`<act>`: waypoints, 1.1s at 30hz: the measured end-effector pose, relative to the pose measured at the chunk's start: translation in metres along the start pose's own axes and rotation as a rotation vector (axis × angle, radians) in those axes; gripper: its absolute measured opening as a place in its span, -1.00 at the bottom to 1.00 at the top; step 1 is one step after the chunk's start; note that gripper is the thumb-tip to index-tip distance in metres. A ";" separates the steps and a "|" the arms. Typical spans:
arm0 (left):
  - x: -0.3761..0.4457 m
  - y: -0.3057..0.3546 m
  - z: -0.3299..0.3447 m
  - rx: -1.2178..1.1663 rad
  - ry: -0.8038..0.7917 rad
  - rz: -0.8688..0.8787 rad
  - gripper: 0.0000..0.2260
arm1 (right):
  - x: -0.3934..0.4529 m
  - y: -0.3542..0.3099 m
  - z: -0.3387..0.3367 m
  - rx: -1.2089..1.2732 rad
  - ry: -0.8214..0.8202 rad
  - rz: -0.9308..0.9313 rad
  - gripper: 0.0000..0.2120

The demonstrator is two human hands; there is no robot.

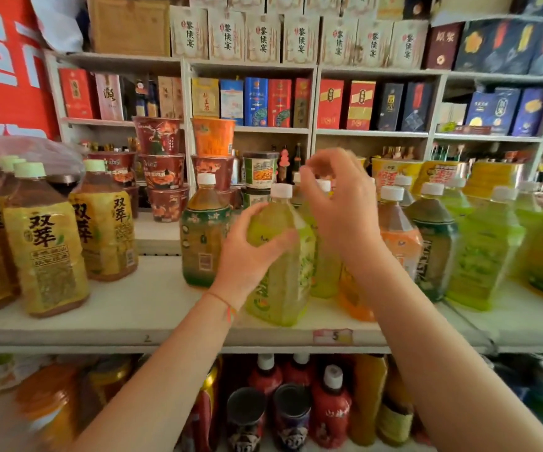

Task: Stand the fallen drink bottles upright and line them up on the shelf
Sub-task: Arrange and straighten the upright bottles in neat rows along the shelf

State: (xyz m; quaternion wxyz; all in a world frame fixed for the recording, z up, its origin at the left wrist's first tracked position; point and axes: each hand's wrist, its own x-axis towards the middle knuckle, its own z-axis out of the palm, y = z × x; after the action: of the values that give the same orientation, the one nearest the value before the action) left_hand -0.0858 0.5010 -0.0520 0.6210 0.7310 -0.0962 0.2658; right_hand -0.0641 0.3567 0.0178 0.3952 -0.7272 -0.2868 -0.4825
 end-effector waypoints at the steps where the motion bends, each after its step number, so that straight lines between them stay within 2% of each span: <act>1: 0.001 -0.002 0.002 -0.042 0.012 -0.025 -0.24 | 0.002 0.008 -0.012 -0.083 0.109 -0.024 -0.86; 3: 0.003 -0.004 0.005 -0.091 0.020 -0.063 -0.34 | 0.005 0.030 -0.033 -0.219 0.177 0.093 -0.79; 4: 0.004 -0.004 0.007 -0.093 0.018 -0.076 -0.38 | 0.007 0.040 -0.040 -0.258 0.112 0.222 -0.72; 6: 0.002 -0.006 0.016 -0.104 0.015 -0.087 -0.39 | 0.005 0.054 -0.047 -0.273 -0.118 0.461 -0.64; 7: 0.001 -0.006 0.022 -0.113 0.021 -0.080 -0.36 | 0.003 0.060 -0.049 -0.288 -0.193 0.490 -0.67; 9: -0.003 -0.006 0.033 -0.117 0.042 -0.052 -0.33 | 0.001 0.067 -0.051 -0.344 -0.194 0.435 -0.81; 11: -0.005 -0.006 0.043 -0.118 0.074 -0.033 -0.36 | 0.003 0.068 -0.054 -0.403 -0.179 0.400 -0.84; 19: -0.014 -0.005 0.073 -0.094 0.171 0.011 -0.38 | 0.002 0.064 -0.056 -0.573 -0.192 0.393 -0.69; 25: -0.024 -0.005 0.108 0.087 0.309 0.038 -0.28 | 0.001 0.062 -0.065 -0.536 -0.149 0.340 -0.80; 28: -0.025 -0.004 0.110 0.082 0.274 0.038 -0.30 | -0.001 0.058 -0.066 -0.544 -0.118 0.260 -0.75; 31: -0.024 -0.002 0.096 0.049 0.156 0.028 -0.40 | -0.005 0.047 -0.056 -0.498 -0.036 0.125 -0.73; 33: -0.020 -0.002 0.074 0.076 0.154 0.047 -0.63 | -0.008 0.031 -0.045 -0.421 0.018 0.018 -0.77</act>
State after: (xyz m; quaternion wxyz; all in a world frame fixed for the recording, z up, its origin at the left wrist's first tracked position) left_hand -0.0819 0.4269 -0.0710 0.5920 0.7291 -0.0551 0.3390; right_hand -0.0636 0.3017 0.0110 0.2412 -0.7919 -0.1698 -0.5347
